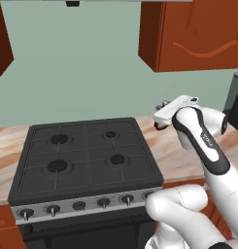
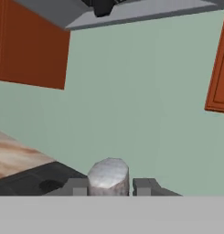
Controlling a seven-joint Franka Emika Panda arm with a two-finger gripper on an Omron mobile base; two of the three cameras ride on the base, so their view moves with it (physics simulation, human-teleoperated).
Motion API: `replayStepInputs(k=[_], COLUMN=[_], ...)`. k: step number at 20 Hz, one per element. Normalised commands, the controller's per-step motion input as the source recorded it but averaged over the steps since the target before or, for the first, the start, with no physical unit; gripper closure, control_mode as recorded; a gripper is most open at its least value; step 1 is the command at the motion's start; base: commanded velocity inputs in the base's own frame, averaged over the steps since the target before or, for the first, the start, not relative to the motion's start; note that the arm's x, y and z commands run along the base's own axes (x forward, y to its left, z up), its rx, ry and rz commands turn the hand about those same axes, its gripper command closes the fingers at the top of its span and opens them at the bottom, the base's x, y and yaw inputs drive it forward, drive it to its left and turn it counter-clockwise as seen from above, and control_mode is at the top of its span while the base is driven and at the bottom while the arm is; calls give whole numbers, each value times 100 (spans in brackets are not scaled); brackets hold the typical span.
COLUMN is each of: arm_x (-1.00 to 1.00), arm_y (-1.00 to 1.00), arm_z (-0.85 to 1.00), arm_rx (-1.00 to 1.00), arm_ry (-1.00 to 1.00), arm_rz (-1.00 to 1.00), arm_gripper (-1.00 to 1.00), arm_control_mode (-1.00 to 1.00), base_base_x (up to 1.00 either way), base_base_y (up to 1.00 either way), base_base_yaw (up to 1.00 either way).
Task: Collect the turmeric, ketchup, and shaker from the cabinet and place them next to the stove.
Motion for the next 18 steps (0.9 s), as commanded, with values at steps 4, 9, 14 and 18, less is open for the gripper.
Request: replayStepInputs(k=[4,9,14,18], arm_x=[73,56,46,14], arm_y=[-35,-67,-47,-6], arm_z=[-65,-60,-67,-64], arm_rx=[0,0,0,-6], arm_ry=[7,1,0,-1], arm_rz=[16,19,17,9], arm_gripper=[100,100,100,100], arm_control_mode=[-100,-100,-100,-100], base_base_x=[0,0,0,0], base_base_y=[0,0,0,0], base_base_yaw=[0,0,0,0])
